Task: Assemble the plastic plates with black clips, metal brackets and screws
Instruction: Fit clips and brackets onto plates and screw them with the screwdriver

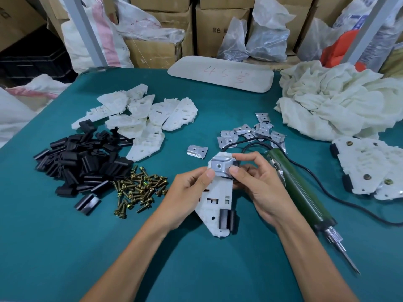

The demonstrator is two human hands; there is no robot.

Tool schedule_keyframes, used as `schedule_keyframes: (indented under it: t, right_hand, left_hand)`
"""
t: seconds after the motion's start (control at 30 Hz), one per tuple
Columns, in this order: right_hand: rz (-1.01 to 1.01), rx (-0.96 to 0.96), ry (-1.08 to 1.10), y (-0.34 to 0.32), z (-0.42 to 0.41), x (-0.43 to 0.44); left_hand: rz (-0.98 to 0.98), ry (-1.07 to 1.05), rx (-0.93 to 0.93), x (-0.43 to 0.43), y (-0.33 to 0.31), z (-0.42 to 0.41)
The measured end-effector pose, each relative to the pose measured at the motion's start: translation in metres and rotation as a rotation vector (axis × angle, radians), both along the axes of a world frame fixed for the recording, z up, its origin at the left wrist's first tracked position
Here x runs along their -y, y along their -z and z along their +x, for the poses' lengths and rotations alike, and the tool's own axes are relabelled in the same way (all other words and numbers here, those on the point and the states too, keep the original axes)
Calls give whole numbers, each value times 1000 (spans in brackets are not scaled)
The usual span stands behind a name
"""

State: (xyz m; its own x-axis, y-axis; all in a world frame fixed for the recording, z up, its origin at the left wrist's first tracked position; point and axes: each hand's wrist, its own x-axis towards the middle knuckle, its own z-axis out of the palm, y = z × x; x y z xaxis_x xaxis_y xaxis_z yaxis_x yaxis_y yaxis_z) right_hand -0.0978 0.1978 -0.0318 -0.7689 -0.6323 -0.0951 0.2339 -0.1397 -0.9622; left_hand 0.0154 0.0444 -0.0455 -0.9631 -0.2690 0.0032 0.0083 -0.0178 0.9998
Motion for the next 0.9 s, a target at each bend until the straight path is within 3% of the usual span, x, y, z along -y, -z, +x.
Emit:
schedule_keyframes:
  t: [0.07, 0.2, 0.3, 0.4, 0.53, 0.63, 0.9]
  right_hand:
    - [50, -26, 24, 4, -2, 1]
    - [181, -111, 90, 13, -5, 2]
    - [383, -339, 186, 19, -5, 1]
    - [442, -448, 230, 19, -3, 0]
    - [523, -530, 270, 19, -4, -1]
    - [566, -588, 307, 18, -4, -2]
    - [517, -492, 251, 15, -5, -3]
  left_hand:
    - [-158, -42, 62, 5, 1, -2]
    - [-788, -212, 134, 39, -7, -25]
    - [-980, -106, 311, 78, -21, -54]
    - [-990, 120, 476, 102, -32, -78]
    - [-862, 212, 534, 118, -36, -92]
    - [-796, 216, 492, 120, -36, -90]
    - [-854, 183, 353, 110, -28, -54]
